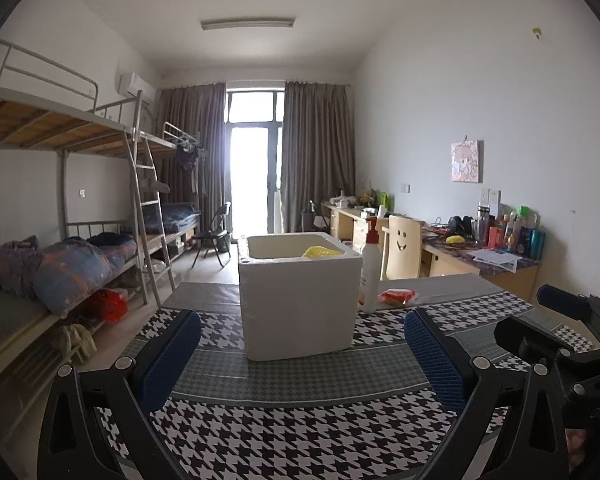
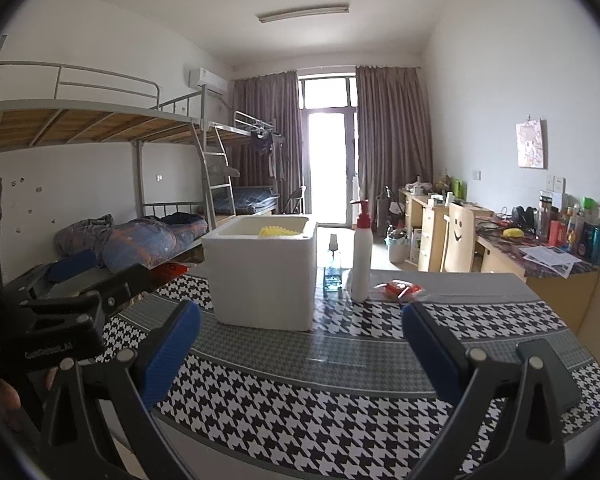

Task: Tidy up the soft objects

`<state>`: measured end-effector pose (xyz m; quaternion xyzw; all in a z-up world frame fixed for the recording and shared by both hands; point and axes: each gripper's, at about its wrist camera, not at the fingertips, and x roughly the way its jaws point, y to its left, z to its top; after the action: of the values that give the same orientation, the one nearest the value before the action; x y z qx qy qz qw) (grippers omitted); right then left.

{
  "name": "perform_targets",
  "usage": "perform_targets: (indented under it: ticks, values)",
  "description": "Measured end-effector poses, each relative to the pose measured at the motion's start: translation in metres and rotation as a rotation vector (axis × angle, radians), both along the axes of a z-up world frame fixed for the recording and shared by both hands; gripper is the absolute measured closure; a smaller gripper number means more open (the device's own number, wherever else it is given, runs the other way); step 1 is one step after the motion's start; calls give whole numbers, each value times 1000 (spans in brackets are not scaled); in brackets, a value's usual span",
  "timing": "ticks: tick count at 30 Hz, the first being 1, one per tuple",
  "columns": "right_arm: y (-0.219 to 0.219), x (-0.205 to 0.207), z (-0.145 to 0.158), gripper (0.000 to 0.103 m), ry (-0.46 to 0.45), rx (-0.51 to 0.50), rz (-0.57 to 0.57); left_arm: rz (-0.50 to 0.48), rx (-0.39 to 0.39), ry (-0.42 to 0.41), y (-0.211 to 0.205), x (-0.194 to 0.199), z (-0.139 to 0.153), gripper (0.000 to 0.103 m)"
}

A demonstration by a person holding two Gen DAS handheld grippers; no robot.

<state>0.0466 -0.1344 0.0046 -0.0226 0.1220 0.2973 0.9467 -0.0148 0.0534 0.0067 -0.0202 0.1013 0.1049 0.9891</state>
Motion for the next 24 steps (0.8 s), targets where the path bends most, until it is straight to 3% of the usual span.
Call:
perform_targets:
  ticks: [24]
  values:
    - [-10, -12, -13, 1, -8, 0, -38, -5, 14, 3, -4, -7, -4, 1]
